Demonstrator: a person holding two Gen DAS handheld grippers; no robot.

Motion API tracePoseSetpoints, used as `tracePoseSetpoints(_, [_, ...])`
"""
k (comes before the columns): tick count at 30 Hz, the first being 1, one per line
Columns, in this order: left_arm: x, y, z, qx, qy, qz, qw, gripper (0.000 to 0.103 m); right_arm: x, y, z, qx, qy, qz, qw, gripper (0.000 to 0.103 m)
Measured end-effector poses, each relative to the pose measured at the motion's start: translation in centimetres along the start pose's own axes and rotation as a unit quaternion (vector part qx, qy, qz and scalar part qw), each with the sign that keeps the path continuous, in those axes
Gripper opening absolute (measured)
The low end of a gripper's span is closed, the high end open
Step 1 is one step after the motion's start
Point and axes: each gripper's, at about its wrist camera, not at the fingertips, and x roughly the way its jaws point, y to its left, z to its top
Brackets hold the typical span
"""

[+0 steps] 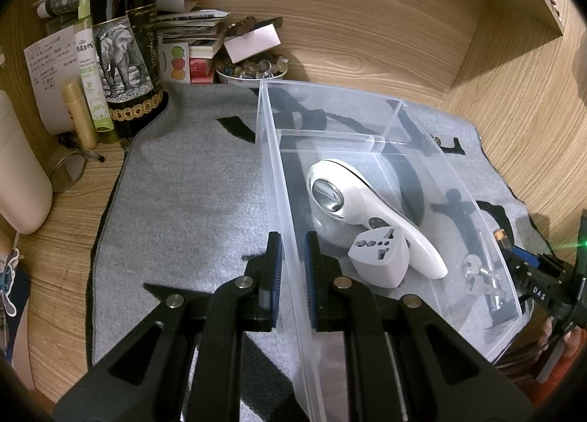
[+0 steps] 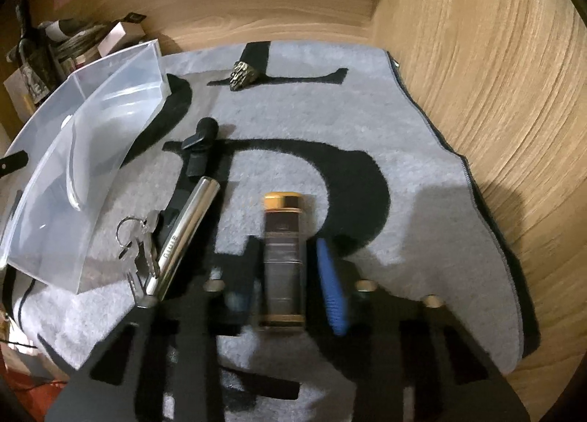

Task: Organize rigid objects
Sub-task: 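Grasp the black-and-gold bottle on the mat with the right gripper, then carry the black-and-gold bottle into the box and open the right gripper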

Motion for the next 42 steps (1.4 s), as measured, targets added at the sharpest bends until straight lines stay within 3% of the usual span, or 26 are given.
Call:
tracePoseSetpoints(8, [0.0, 0.0, 0.0, 0.0, 0.0, 0.0, 1.0, 0.012, -0.7, -0.1, 1.2, 0.015, -0.019, 0.004, 1.0, 0.022])
tracePoseSetpoints(14, [0.0, 0.0, 0.0, 0.0, 0.0, 0.0, 1.0, 0.012, -2.5, 0.7, 3.1, 0.006, -0.056, 0.02, 0.998, 0.022])
tracePoseSetpoints(30, [0.0, 0.0, 0.0, 0.0, 0.0, 0.001, 1.0, 0.012, -5.6, 7.9, 8.3, -0.07, -0.146, 0.098, 0.982, 0.022])
tracePoseSetpoints(42, [0.0, -0.1, -0.1, 0.0, -0.001, 0.001, 1.0, 0.012, -4.0, 12.4, 10.3, -0.125, -0.139, 0.134, 0.973, 0.022])
